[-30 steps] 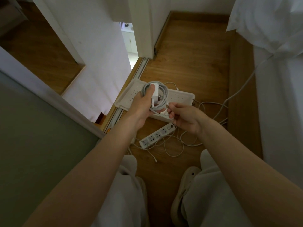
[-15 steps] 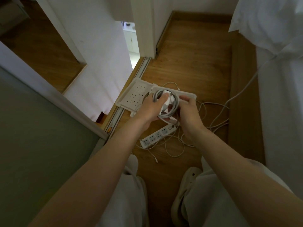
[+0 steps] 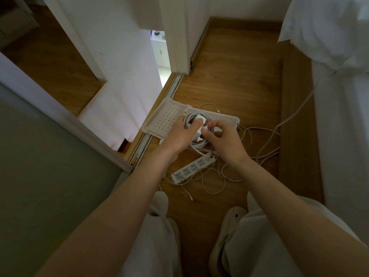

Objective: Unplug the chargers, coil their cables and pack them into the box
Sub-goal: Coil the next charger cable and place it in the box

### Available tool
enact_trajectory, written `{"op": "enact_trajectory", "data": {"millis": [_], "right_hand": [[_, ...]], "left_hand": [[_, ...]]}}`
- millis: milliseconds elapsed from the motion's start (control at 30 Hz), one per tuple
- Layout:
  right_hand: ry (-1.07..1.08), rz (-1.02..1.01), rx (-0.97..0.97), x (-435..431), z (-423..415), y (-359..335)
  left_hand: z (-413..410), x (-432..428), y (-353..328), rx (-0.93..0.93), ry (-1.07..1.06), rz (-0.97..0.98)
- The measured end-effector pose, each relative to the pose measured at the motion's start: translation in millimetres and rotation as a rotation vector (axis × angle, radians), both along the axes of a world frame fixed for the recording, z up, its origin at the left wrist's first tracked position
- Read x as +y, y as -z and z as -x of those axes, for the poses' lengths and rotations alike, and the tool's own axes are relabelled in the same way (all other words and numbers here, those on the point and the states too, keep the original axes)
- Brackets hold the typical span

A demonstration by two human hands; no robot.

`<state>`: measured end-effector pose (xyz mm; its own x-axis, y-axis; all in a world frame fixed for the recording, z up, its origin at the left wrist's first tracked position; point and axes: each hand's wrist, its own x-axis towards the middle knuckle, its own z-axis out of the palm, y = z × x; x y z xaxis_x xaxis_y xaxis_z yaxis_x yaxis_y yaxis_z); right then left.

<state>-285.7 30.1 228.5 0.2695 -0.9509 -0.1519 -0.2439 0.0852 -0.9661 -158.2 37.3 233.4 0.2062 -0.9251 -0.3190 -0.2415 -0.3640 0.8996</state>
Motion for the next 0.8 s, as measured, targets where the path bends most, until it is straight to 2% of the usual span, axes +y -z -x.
{"op": "enact_trajectory", "data": {"millis": [100, 200, 433, 567, 667, 733, 800], "right_hand": [[0.018, 0.086, 0.098, 2.3, -0.2, 5.1], [0.068, 0.285, 0.217, 6.2, -2.1, -1.2], [-0.054, 0.324, 0.106, 29.4, -5.5, -18.6], [-0.034, 0.376, 0.046, 30.7, -4.5, -21.7], [0.066, 0.365, -0.051, 28.3, -1.2, -29.7], [0.121, 0.329, -0.137, 25.9, 0.7, -34.5], [0.106, 0.352, -0.124, 28.6, 1.7, -37.1]], "left_hand": [[0.5, 1.6, 1.0, -0.034, 0.041, -0.002], [1.5, 0.4, 4.9, -0.081, 0.066, -0.006], [-5.9, -7.1, 15.3, -0.176, 0.042, -0.021], [-1.4, -6.4, 11.6, -0.054, -0.022, -0.035], [2.5, -5.6, 5.7, 0.063, -0.048, -0.042], [5.8, -5.3, 4.1, 0.069, -0.065, -0.025], [8.1, -5.1, 4.5, 0.018, -0.036, 0.01]]}}
